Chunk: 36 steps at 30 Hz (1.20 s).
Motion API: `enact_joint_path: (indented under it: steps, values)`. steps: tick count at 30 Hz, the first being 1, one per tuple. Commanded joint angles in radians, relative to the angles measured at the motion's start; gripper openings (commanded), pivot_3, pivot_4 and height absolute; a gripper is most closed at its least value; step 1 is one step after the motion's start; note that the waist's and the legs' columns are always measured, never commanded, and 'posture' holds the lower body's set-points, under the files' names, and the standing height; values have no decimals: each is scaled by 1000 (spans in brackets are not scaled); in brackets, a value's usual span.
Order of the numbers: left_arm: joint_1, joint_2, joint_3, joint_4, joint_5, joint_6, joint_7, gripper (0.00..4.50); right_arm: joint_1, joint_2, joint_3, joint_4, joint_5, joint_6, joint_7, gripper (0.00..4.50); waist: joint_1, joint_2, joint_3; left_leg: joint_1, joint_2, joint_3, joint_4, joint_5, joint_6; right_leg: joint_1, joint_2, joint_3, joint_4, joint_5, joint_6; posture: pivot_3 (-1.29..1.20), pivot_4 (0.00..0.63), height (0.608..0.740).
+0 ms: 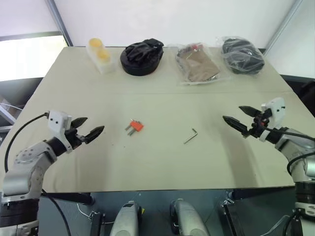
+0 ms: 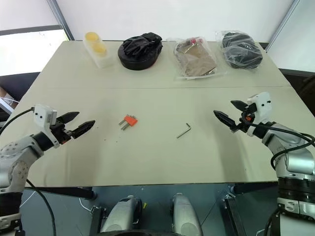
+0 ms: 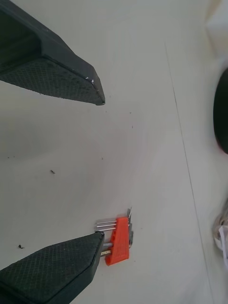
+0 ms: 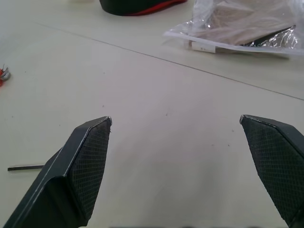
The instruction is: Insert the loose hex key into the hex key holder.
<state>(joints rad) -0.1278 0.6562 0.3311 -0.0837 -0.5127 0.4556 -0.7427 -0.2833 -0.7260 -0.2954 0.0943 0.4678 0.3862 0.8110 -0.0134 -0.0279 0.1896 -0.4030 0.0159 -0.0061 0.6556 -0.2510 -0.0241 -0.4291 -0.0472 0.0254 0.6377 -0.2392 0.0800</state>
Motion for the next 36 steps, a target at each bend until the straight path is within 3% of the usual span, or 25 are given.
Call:
enact_joint_path:
  steps: [1,25,31,36]
  values:
    - [-19,19,22,-22,-18,1,-11,4439,-3,-17,-19,-26,-5,-11,1,4500,0,0,0,0,0,0,0,0,0,0,0,0,0,0,0,0,150,740]
    - [-81,28,-5,34,24,-61,-70,4439,-34,17,44,-67,-37,-16,-31,4500,0,0,0,0,0,0,0,0,0,0,0,0,-1,1,2,0,150,740]
    - [-125,16,-23,22,13,-68,-92,4439,-38,78,147,-143,-25,34,-20,4500,0,0,0,0,0,0,0,0,0,0,0,0,-1,2,2,0,150,740]
    - [-143,30,-78,-27,9,-53,-141,4439,-54,209,300,-218,-58,43,-46,4500,-3,0,0,0,0,0,0,0,0,0,1,0,0,2,3,0,150,740]
